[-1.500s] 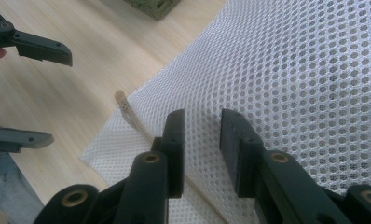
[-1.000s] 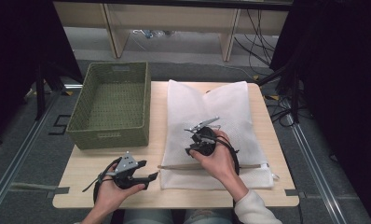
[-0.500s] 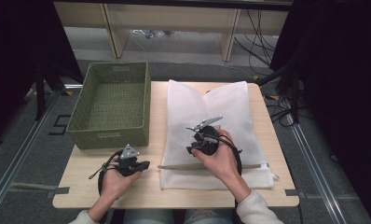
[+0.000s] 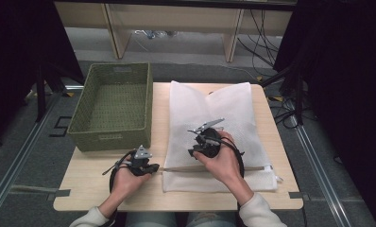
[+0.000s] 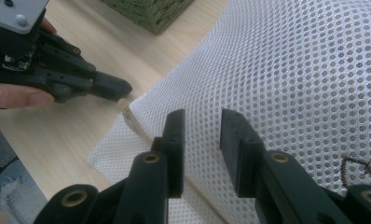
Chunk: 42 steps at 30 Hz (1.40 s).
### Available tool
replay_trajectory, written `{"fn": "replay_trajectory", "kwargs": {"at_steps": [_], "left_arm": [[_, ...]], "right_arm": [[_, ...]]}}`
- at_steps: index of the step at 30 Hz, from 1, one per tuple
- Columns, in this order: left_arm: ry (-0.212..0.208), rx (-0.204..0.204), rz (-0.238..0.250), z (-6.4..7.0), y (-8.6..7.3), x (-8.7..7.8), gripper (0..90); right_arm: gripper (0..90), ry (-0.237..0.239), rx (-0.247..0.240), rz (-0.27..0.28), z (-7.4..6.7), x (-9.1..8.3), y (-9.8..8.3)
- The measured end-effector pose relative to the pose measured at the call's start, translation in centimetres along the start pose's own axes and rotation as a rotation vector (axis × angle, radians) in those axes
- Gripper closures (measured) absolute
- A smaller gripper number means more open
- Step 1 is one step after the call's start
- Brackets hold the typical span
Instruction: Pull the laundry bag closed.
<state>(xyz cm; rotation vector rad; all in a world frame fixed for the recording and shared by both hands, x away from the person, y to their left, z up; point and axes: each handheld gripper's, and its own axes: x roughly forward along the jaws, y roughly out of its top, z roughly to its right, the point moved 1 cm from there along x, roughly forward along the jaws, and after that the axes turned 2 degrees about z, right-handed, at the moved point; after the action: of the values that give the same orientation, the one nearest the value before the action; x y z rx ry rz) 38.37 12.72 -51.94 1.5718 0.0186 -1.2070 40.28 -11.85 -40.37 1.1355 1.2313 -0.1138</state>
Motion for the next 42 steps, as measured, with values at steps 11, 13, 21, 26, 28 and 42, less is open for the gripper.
{"fn": "replay_trajectory", "kwargs": {"at_steps": [11,13,21,26,28,42], "left_arm": [[-0.045,-0.011,0.020,0.47,0.26,-0.50,89.3],[-0.058,-0.020,0.031,0.51,0.35,-0.67,89.3],[-0.036,0.013,-0.011,0.29,0.12,-0.40,89.3],[-0.029,0.051,-0.050,0.68,0.04,-0.46,89.3],[-0.047,0.058,-0.063,0.80,0.02,-0.51,89.3],[-0.045,0.070,-0.017,0.83,0.02,-0.30,89.3]], "right_arm": [[72.0,0.012,0.012,-0.007,-0.07,0.10,-0.02],[72.0,0.011,0.017,-0.008,-0.12,0.10,-0.03],[71.9,0.004,-0.006,-0.004,-0.06,0.11,0.00],[71.9,0.005,-0.007,-0.003,-0.07,0.12,0.00],[71.9,0.005,-0.003,-0.005,-0.13,0.07,0.02],[71.9,0.006,0.012,-0.007,-0.34,0.00,-0.01]]}}
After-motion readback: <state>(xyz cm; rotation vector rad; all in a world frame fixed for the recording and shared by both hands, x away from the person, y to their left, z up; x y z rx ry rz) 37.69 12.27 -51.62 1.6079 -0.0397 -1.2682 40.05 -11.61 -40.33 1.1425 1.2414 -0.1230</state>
